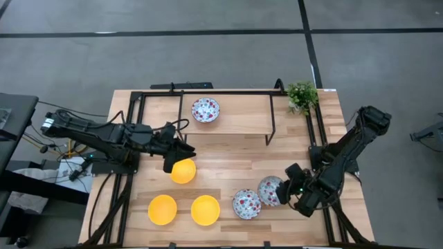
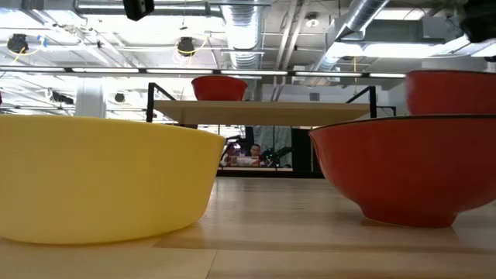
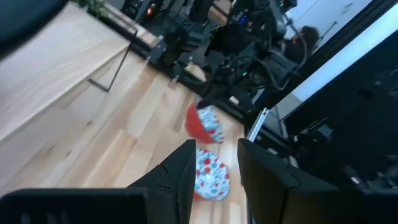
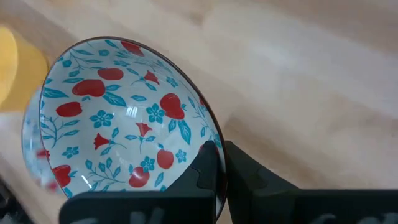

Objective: Pick & Place Mini bowls
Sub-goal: Stack the right white patterned bowl on the white patterned bowl on the shelf

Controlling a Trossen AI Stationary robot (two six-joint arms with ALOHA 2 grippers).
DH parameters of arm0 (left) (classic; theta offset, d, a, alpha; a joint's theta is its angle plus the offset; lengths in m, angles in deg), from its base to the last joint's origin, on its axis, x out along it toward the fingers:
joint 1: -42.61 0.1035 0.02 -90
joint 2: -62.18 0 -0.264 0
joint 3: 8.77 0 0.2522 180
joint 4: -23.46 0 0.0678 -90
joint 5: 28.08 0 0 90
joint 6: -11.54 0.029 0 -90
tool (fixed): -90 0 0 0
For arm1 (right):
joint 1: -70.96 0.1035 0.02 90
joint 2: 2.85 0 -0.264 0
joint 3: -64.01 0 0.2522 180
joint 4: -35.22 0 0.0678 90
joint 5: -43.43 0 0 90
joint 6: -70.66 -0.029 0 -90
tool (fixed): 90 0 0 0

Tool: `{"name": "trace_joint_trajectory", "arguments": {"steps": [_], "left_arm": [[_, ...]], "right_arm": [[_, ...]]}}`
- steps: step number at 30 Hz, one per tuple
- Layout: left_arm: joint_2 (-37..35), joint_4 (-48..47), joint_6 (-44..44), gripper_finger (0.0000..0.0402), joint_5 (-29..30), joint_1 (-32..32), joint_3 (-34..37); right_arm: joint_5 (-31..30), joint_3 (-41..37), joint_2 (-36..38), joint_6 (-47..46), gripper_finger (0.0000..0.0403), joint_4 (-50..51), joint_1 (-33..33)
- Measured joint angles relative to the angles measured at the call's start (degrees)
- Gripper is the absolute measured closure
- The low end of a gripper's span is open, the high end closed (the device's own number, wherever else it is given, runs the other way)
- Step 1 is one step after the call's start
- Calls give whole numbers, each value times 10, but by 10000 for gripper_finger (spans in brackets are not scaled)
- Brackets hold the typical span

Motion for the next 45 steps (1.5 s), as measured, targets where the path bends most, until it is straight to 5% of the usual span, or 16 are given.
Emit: {"name": "trace_joint_trajectory", "arguments": {"steps": [9, 23, 35, 45], "left_arm": [[42, 59, 43, 284, 1, 4, 0], [69, 129, 90, 284, 3, 45, 0], [69, 255, 362, 284, 100, 74, 0], [69, 319, 532, 284, 191, 106, 0]], "right_arm": [[-46, 103, 0, 227, 403, 75, -117], [-227, 282, 0, 641, 403, 43, -287], [-384, 295, -21, 937, 403, -292, -357], [-504, 294, -111, 1285, 403, -650, -374]]}}
